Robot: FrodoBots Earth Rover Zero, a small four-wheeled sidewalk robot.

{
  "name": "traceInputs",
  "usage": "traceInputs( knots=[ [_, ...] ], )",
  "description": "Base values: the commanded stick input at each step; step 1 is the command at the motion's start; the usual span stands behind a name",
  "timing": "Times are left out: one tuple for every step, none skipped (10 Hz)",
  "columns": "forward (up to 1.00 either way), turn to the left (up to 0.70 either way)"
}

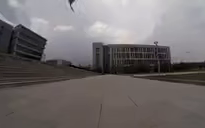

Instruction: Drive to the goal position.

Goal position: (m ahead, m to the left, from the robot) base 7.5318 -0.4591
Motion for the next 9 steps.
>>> traceInputs(
  knots=[
    [0.7, 0.0],
    [0.7, 0.0],
    [0.7, 0.0],
    [0.7, 0.0],
    [0.7, 0.0],
    [0.7, 0.0],
    [0.7, 0.0],
    [0.7, 0.0],
    [0.7, -0.07]
  ],
)
